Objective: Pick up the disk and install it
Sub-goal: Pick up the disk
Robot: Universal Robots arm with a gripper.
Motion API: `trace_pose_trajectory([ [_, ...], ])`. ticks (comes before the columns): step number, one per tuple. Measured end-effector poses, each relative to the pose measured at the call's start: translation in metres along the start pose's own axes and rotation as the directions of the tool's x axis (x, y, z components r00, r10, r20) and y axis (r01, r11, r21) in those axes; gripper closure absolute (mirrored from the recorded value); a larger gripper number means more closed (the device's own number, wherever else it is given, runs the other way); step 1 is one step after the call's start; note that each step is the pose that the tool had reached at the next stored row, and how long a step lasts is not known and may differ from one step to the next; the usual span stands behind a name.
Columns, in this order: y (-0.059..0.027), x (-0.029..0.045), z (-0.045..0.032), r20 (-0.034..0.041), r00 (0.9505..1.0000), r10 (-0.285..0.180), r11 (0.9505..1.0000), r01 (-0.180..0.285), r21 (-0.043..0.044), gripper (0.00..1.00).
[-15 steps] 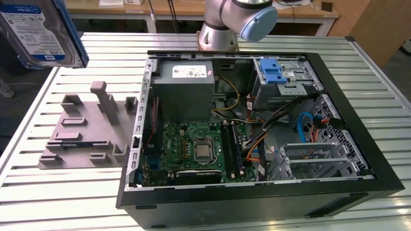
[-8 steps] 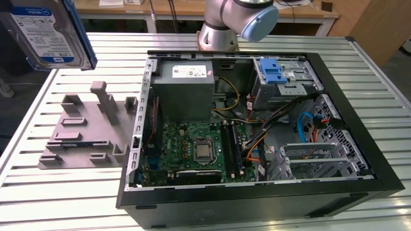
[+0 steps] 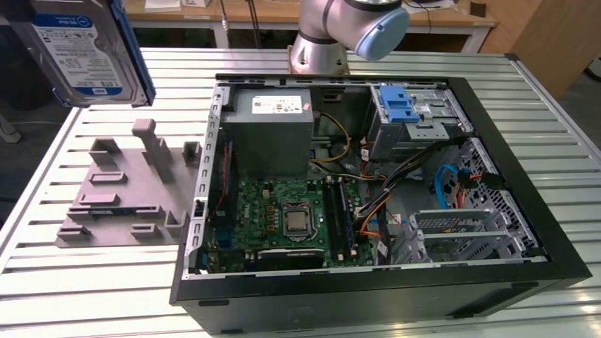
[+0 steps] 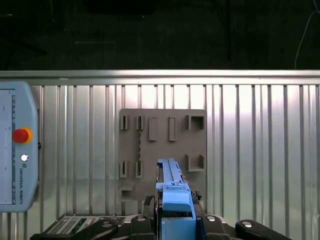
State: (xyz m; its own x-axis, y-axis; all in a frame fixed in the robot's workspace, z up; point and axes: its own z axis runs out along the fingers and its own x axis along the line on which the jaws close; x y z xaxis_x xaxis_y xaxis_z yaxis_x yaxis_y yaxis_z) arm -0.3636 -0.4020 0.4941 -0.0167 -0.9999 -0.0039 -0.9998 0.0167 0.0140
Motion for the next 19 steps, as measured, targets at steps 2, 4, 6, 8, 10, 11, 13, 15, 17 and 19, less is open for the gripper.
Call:
trace_pose_trajectory([
  [2,-0.0021,0.0033,0.0000,0.0000,1.0000,0.000,1.0000,0.000,0.0001,0.64],
  [4,-0.0042,0.0069,0.0000,0.0001,1.0000,0.000,1.0000,0.000,0.0001,0.64],
  [6,-0.0061,0.0105,-0.0001,0.0000,1.0000,0.000,1.0000,0.000,0.0001,0.64],
  [8,-0.0079,0.0140,-0.0001,0.0001,1.0000,0.000,1.0000,0.000,0.0000,0.64],
  [10,-0.0100,0.0177,-0.0001,0.0001,1.0000,0.000,1.0000,0.000,0.0001,0.64],
  [11,-0.0116,0.0191,-0.0001,0.0001,1.0000,0.000,1.0000,0.000,0.0001,0.64],
  [13,-0.0154,0.0216,-0.0002,0.0001,1.0000,0.000,1.0000,0.000,0.0001,0.64],
  [15,-0.0196,0.0239,-0.0002,0.0002,1.0000,0.000,1.0000,0.000,0.0001,0.64],
  [17,-0.0239,0.0260,-0.0003,0.0000,1.0000,0.000,1.0000,0.000,0.0001,0.64],
  [19,-0.0281,0.0281,-0.0003,0.0001,1.0000,0.000,1.0000,0.000,0.0001,0.64],
])
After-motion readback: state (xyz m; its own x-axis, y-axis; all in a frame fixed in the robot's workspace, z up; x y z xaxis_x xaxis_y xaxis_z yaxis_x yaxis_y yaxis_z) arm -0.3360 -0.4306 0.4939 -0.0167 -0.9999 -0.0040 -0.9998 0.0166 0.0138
